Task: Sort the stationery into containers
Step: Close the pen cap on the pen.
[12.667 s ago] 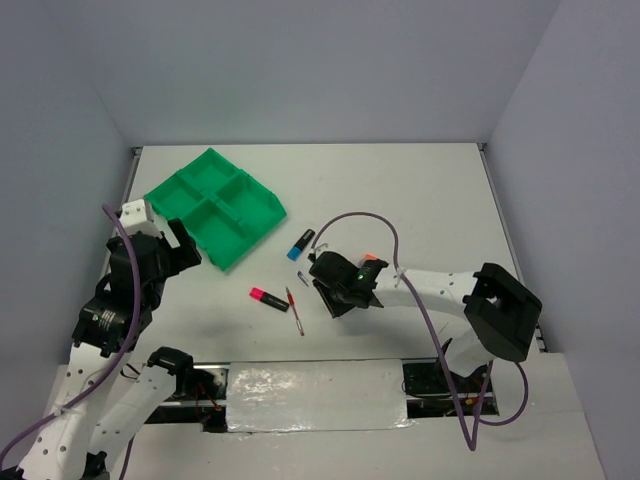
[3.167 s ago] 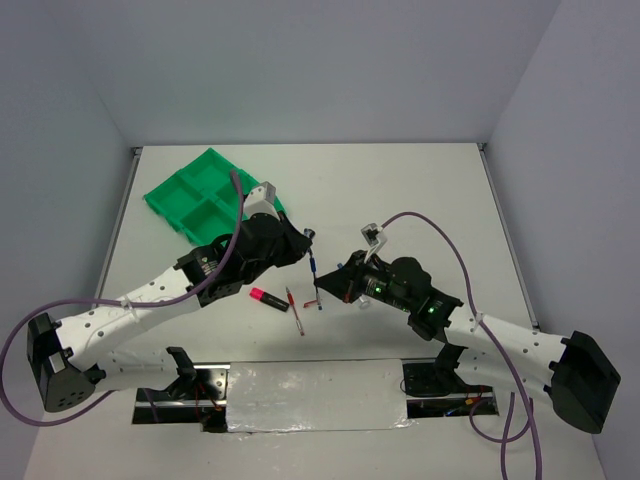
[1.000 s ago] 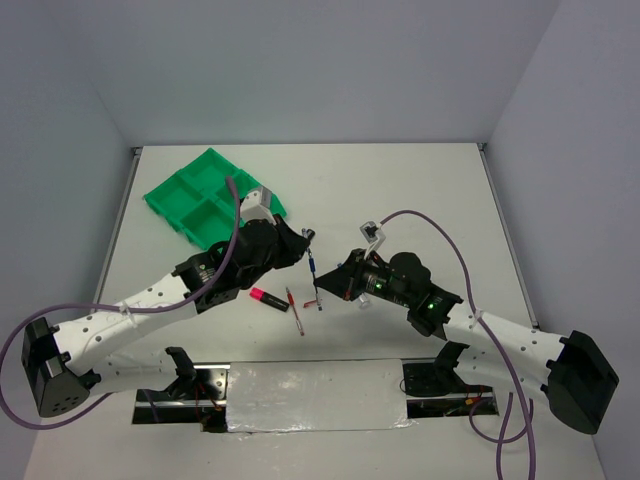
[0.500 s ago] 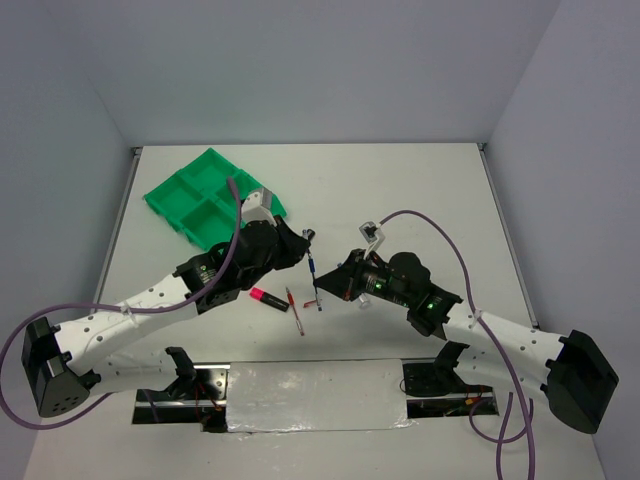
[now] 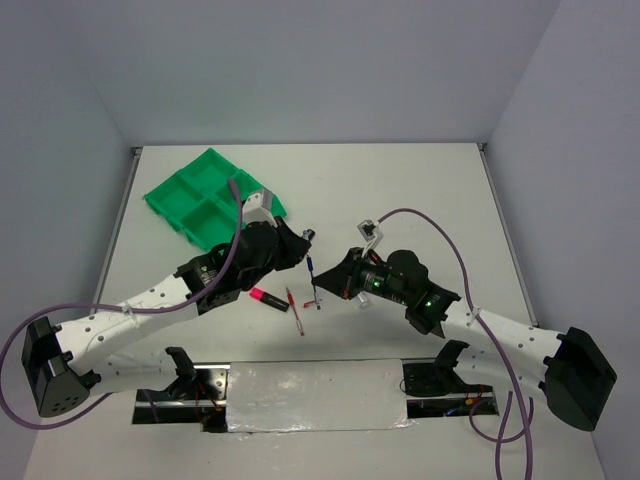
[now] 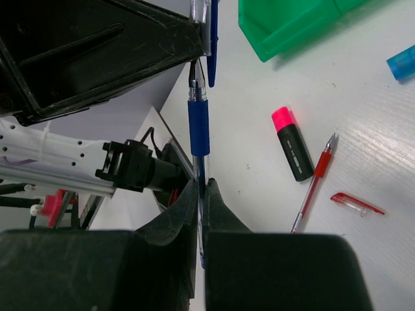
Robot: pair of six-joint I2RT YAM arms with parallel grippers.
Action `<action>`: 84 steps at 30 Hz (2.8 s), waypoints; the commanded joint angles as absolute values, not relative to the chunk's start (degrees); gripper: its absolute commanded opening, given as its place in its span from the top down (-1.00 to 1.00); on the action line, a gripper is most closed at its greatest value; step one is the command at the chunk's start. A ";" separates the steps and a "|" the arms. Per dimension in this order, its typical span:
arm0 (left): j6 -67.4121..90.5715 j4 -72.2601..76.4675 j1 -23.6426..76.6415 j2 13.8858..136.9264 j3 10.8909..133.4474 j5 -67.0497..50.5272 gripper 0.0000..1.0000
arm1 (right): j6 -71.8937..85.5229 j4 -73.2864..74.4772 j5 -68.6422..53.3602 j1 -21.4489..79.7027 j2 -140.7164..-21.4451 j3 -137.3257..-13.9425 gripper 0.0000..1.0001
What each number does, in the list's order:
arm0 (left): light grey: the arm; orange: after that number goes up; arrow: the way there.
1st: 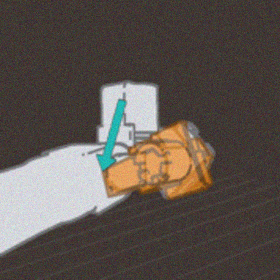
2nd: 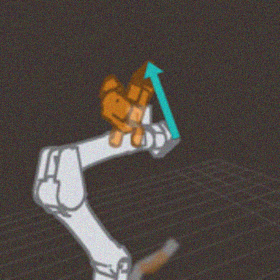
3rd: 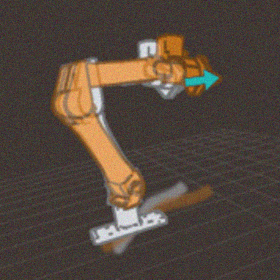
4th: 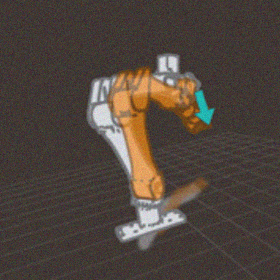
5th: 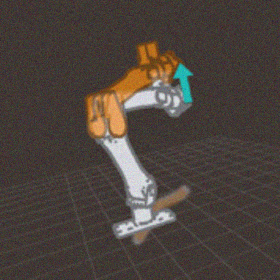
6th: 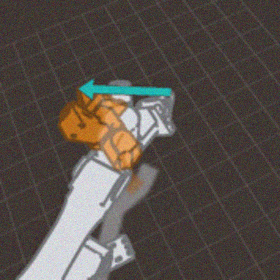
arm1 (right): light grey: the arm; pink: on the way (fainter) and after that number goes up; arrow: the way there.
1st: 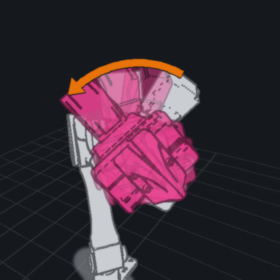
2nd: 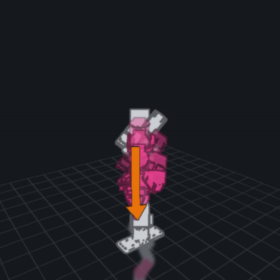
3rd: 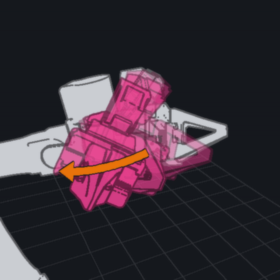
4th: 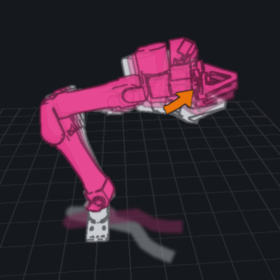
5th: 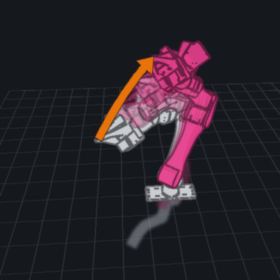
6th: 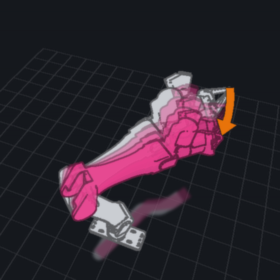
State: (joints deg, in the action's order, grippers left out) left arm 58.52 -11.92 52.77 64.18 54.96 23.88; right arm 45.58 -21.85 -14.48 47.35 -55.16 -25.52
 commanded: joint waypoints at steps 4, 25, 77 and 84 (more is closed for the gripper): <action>57.57 -9.23 53.00 62.75 54.49 23.55 1.00 | 45.53 -23.82 -13.45 47.02 -55.02 -28.39 1.00; 54.86 -6.59 53.00 61.53 52.73 19.78 1.00 | 44.21 -31.37 -14.57 41.40 -58.62 -34.19 1.00; 31.99 10.11 53.09 48.43 45.53 4.48 0.71 | 27.24 -42.63 -32.87 40.87 -54.93 -39.02 1.00; 30.94 10.98 53.09 47.81 45.18 3.35 1.00 | 28.65 -45.61 -39.71 40.96 -57.21 -38.84 0.93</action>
